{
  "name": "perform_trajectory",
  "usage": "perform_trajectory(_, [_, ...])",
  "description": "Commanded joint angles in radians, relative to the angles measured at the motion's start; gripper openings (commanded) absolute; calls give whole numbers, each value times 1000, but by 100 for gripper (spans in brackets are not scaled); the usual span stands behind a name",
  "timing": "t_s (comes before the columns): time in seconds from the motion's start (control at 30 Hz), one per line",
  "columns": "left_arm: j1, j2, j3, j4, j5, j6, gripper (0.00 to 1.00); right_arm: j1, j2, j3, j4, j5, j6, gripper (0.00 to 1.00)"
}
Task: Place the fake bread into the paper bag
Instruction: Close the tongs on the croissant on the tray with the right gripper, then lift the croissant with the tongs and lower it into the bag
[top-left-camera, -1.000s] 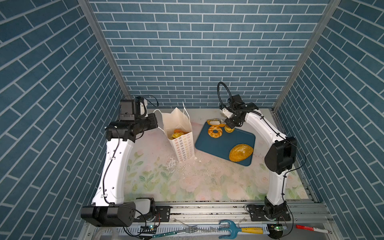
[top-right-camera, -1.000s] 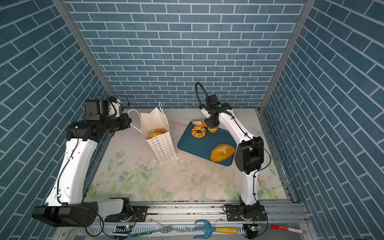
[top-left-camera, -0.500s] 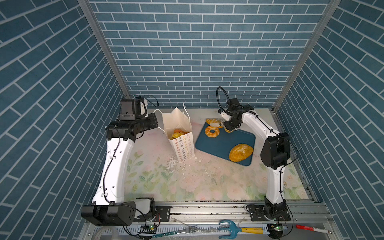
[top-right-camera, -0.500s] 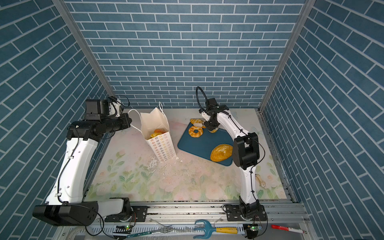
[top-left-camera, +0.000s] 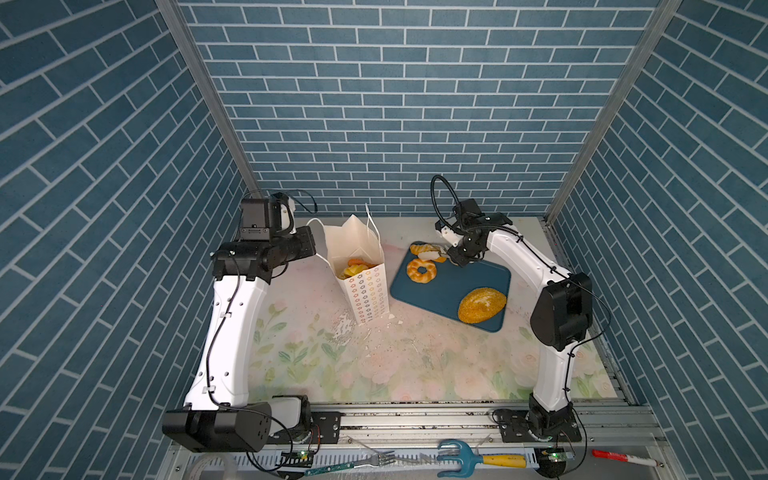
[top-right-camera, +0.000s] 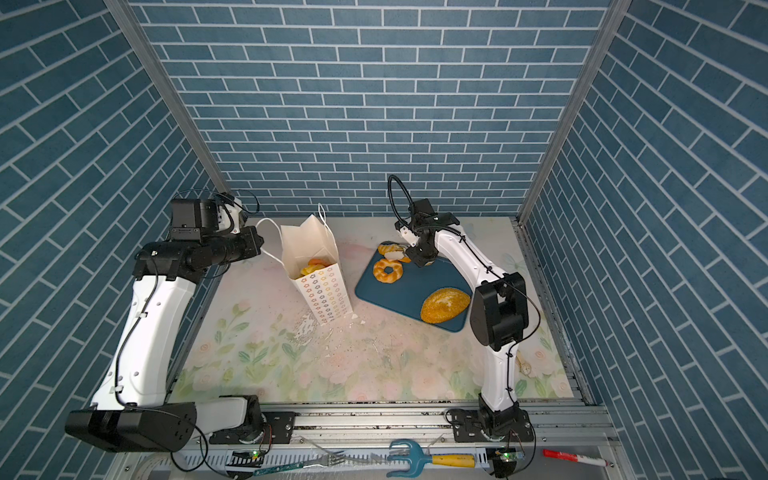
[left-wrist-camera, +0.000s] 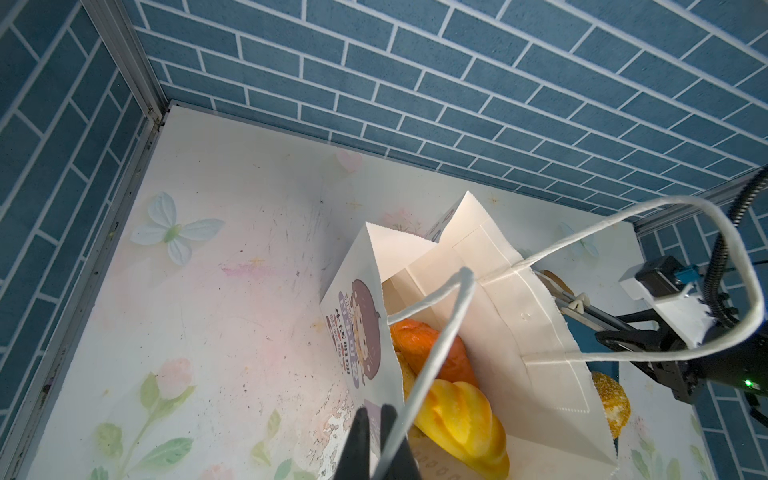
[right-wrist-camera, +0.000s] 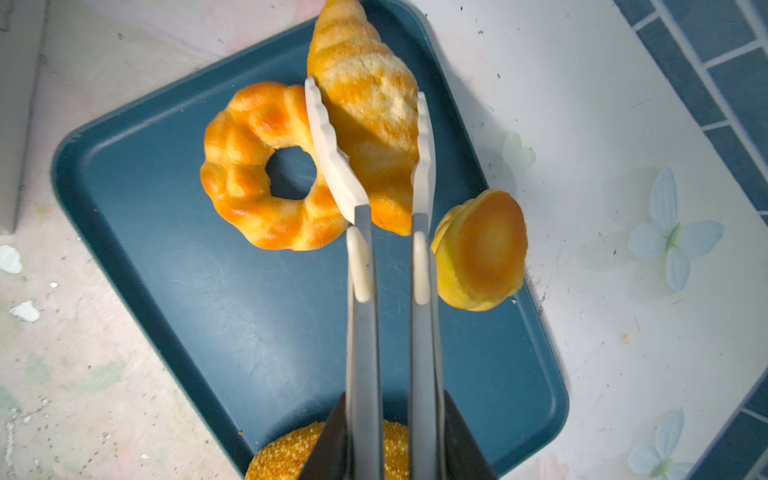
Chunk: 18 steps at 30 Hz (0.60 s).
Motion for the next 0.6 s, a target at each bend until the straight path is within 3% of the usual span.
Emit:
perform_trajectory(0.0, [2, -10, 11, -2, 11, 6, 10, 5, -99, 15, 36, 5, 46, 22])
perform_trajectory(0.23, [2, -20, 1, 6, 18, -7, 10, 11, -189, 22, 8, 26, 98, 21])
perform_trajectory(0.57, [2, -38, -32, 39, 21, -35, 10, 84, -338, 304, -128, -27, 200, 21])
